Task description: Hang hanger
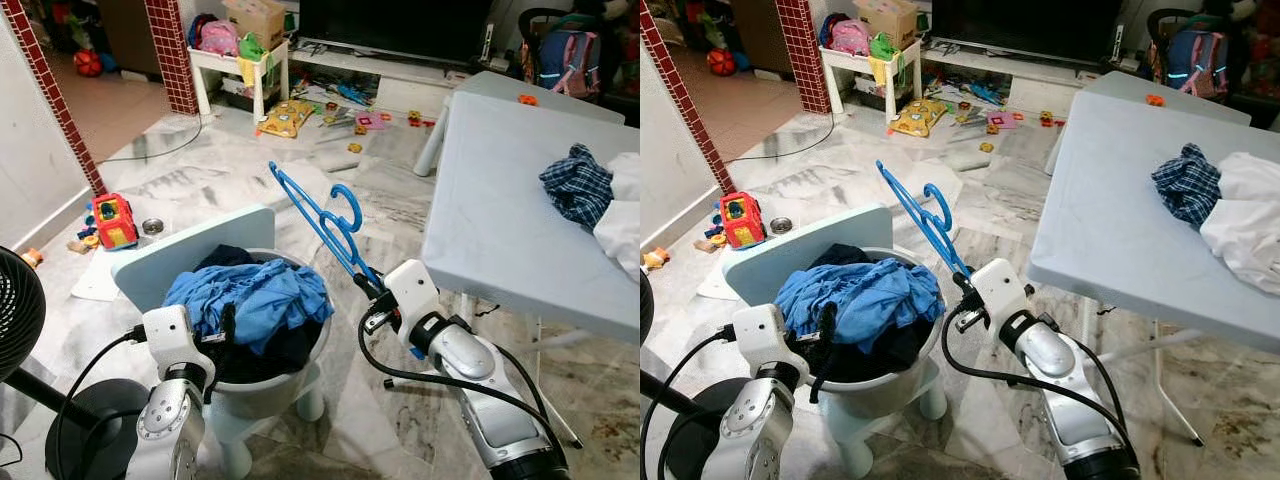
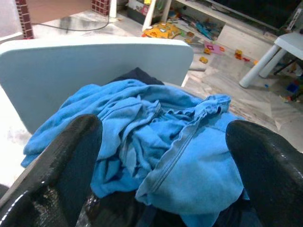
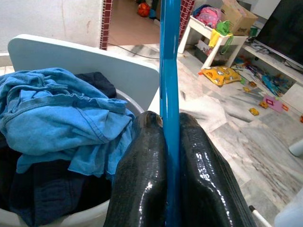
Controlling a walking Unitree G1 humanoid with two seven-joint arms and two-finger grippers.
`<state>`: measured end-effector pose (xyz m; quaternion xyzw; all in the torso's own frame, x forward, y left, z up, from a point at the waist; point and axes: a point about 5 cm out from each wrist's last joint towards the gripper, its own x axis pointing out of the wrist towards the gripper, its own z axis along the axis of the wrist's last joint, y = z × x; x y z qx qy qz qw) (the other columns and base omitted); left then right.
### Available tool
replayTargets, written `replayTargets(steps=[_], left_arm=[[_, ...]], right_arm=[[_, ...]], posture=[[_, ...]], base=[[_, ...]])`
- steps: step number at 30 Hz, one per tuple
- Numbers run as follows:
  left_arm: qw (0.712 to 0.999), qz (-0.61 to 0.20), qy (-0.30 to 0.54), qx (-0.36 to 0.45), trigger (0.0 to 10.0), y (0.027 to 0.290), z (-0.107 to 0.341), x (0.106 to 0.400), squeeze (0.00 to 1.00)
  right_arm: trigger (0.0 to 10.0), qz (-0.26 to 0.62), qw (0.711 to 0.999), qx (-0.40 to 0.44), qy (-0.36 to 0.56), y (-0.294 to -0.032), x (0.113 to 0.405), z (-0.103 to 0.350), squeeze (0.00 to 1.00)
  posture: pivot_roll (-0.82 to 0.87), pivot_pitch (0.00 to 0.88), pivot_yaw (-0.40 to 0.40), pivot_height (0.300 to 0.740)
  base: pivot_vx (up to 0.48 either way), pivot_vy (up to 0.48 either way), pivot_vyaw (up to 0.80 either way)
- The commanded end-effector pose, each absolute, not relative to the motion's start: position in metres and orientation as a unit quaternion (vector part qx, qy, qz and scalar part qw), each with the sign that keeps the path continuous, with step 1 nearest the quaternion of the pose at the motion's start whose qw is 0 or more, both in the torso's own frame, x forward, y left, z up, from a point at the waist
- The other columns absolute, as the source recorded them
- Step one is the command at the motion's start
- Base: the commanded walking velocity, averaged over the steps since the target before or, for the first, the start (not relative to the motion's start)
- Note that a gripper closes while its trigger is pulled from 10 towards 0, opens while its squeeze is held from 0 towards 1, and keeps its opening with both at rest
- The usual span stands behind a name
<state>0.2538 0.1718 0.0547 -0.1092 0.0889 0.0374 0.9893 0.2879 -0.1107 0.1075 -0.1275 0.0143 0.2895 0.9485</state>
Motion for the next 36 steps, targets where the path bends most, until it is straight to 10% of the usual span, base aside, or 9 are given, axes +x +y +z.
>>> replayTargets(steps=[1,36], left_arm=[[0.989,0.032,0.096,-0.107,10.0,0.168,0.053,0.255,0.00],[0.985,0.038,0.132,-0.104,10.0,0.163,0.042,0.254,0.00]], right_arm=[[10.0,0.286,0.949,-0.131,0.007,-0.112,0.291,0.111,0.00],[10.0,0.296,0.945,-0.137,-0.001,-0.106,0.290,0.109,0.00]], posture=[[-0.09,0.000,-0.046,0.740],[-0.08,0.000,-0.038,0.740]], base=[[0.266,0.000,0.00],[0.208,0.000,0.01]])
